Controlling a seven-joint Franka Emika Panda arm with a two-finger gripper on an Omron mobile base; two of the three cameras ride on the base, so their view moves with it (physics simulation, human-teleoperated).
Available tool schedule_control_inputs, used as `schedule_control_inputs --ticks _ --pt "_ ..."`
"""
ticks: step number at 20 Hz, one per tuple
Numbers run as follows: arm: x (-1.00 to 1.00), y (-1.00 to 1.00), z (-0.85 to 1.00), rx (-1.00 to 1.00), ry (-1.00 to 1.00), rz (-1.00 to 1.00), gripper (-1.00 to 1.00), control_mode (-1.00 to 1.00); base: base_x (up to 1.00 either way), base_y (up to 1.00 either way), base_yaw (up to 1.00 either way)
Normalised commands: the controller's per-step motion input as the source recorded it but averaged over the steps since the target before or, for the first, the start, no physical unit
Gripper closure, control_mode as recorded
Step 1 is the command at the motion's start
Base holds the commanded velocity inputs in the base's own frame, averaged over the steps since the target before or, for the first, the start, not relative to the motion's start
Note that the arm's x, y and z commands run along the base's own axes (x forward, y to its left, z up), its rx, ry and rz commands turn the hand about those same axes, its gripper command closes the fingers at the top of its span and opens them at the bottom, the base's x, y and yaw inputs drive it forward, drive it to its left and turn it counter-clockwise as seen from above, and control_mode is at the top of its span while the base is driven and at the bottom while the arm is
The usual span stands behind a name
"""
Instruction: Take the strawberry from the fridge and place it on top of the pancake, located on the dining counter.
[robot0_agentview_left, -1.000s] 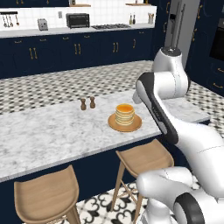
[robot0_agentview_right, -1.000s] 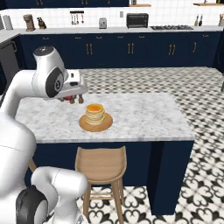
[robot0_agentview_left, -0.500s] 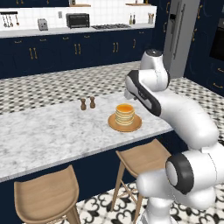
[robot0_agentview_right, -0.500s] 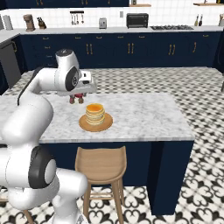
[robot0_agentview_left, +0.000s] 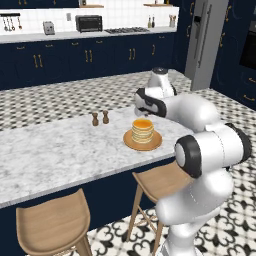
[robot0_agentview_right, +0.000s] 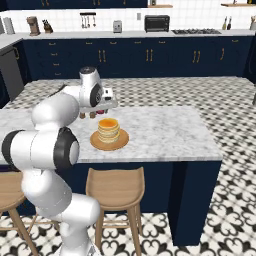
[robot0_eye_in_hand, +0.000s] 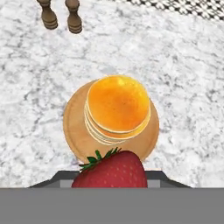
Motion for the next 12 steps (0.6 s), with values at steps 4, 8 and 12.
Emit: schedule_control_inputs --ticks 4,8,12 --pt "0.74 0.0 -0.59 -0.04 0.03 0.0 1.0 -1.0 0.0 0.0 0.0" --pt "0.56 0.0 -0.48 0.01 0.11 0.0 1.0 -1.0 0.0 0.0 0.0" --pt "0.18 -0.01 -0.2 0.11 0.06 0.0 1.0 -1.0 0.0 0.0 0.0"
